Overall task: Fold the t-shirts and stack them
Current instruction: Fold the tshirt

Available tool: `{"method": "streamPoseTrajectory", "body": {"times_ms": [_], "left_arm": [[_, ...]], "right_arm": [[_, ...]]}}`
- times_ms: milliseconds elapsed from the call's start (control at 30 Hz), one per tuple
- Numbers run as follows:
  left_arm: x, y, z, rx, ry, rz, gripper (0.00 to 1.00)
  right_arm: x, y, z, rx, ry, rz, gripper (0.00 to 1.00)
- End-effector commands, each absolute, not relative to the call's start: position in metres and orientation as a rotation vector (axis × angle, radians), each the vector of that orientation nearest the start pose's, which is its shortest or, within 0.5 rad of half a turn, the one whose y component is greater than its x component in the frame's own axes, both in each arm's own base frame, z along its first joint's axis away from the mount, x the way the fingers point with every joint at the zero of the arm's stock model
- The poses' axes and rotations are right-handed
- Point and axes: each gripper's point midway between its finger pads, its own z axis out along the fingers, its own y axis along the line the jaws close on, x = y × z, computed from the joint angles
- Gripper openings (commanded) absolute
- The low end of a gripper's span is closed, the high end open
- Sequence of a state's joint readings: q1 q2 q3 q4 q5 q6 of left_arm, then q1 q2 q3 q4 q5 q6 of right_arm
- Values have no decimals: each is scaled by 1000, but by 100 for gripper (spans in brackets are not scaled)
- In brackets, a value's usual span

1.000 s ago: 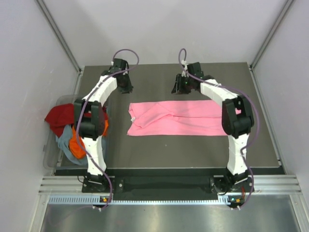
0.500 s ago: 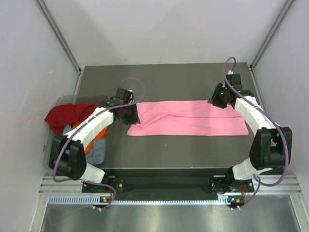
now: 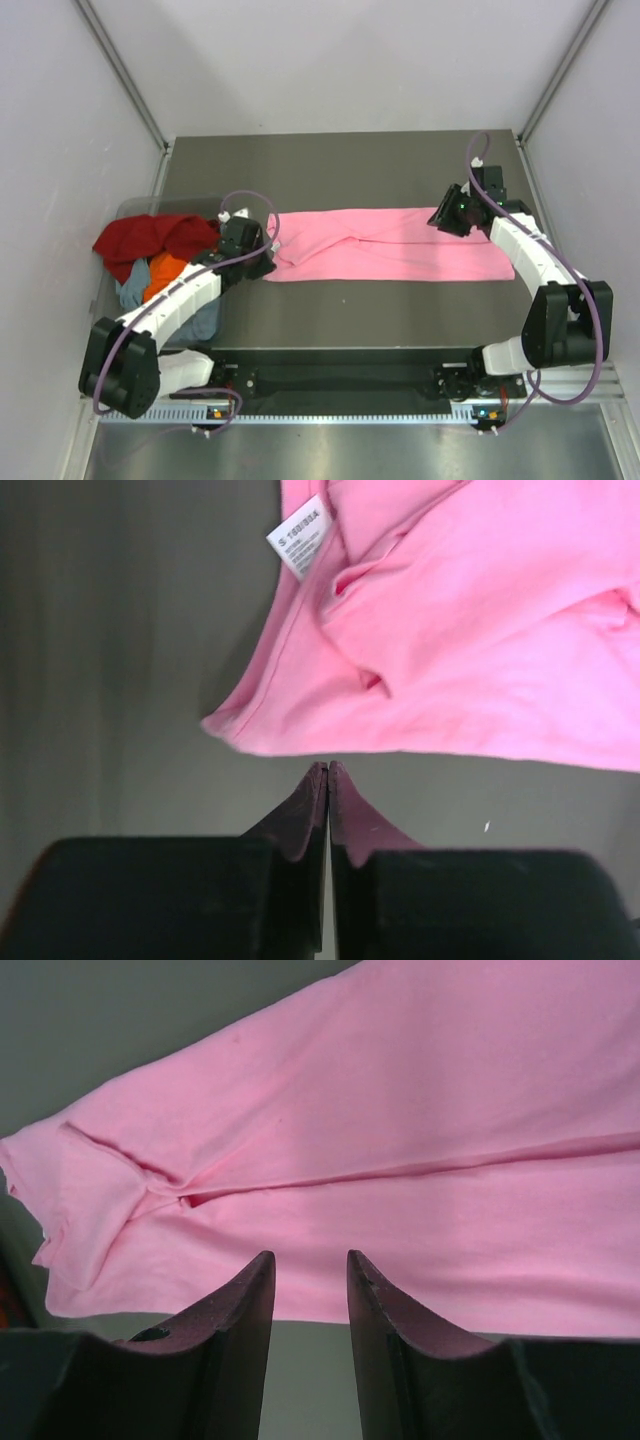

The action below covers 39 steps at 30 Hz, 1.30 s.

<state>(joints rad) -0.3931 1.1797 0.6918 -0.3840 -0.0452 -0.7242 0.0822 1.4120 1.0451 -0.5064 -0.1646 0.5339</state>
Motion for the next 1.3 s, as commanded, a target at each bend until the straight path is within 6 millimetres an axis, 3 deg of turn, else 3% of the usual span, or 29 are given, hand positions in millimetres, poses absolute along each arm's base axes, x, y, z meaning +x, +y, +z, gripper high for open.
{"method": "streamPoseTrajectory", "body": {"times_ms": [0, 33, 167, 200, 367, 500, 667, 833, 967, 1100, 1267], "left_arm": [[302, -154, 99, -413, 2383, -531, 0], [305, -155, 98, -411, 2403, -518, 0], [291, -137, 54, -440, 2530, -353, 0], [293, -135, 53, -448, 2521, -334, 0], [279, -111, 14, -484, 2578, -151, 0], [272, -108, -4, -493, 2643, -94, 0], [277, -109, 13, -464, 2612, -105, 0], [305, -114, 79, -391, 2489, -148, 15], [305, -110, 105, -340, 2463, -135, 20], [289, -107, 90, -336, 2508, -136, 22], [278, -111, 68, -364, 2566, -155, 23]], "right_arm": [[362, 88, 154, 421, 2379, 537, 35], [362, 89, 154, 412, 2379, 544, 35], [359, 95, 147, 417, 2363, 597, 35], [358, 94, 145, 420, 2368, 593, 35], [362, 94, 136, 406, 2389, 584, 34], [365, 97, 142, 399, 2385, 600, 34], [363, 97, 155, 396, 2347, 613, 34], [356, 107, 157, 343, 2346, 679, 35], [349, 104, 154, 302, 2348, 661, 37], [343, 105, 145, 304, 2363, 668, 37], [348, 113, 153, 298, 2330, 734, 37]]}}
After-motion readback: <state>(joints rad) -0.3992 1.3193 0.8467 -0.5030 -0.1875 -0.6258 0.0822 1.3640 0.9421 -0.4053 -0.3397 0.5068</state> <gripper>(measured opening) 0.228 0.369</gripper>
